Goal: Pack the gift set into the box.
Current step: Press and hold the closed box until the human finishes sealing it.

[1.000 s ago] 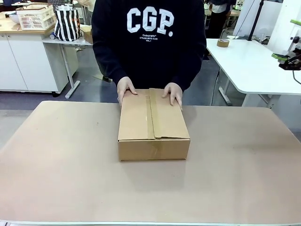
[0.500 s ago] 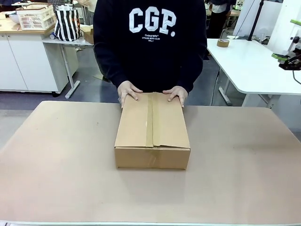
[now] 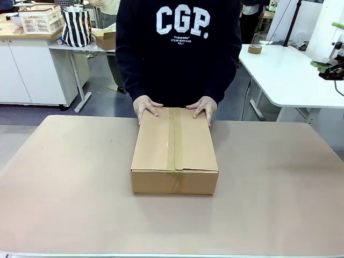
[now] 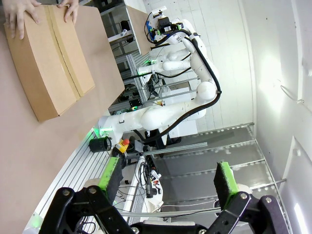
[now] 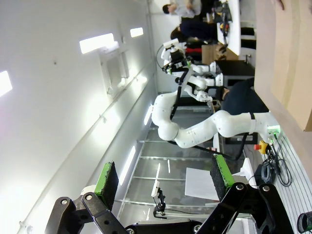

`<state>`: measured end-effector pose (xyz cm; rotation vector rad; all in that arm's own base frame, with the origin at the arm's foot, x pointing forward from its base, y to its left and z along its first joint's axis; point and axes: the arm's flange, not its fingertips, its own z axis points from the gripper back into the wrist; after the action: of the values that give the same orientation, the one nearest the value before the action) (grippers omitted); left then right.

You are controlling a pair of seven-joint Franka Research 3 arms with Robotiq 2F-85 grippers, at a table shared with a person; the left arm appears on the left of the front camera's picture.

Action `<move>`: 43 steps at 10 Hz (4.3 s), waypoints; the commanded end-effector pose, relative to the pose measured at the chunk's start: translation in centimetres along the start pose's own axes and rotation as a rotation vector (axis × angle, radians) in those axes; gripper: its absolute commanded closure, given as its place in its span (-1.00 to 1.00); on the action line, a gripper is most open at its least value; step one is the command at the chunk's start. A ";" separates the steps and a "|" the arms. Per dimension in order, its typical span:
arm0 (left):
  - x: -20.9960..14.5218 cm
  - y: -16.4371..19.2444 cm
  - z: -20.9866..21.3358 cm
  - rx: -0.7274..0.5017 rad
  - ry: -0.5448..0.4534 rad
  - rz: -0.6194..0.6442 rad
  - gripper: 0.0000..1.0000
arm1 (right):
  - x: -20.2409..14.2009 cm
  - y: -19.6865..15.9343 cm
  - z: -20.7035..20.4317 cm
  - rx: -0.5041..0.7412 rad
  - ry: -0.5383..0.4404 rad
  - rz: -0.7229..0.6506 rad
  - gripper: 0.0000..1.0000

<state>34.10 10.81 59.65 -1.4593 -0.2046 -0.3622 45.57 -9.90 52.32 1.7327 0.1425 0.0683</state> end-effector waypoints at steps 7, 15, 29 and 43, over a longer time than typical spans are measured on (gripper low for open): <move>0.0 -0.3 0.1 -0.023 -0.002 -0.025 -1.00 | -0.3 0.5 0.6 0.020 0.002 0.013 -1.00; 0.0 -0.3 0.1 -0.023 -0.002 -0.025 -1.00 | -0.3 0.5 0.6 0.020 0.002 0.013 -1.00; 5.1 2.2 -14.4 0.356 0.211 -1.216 -1.00 | 8.0 1.7 -10.5 -0.603 0.355 1.053 -1.00; 4.4 16.9 -26.9 0.344 0.082 -1.331 -1.00 | 12.8 -13.8 -25.9 -0.649 0.753 1.594 -1.00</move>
<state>42.10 -15.89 41.45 -0.8506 -1.0151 -1.3833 54.22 19.25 42.63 0.7195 -0.6682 1.7118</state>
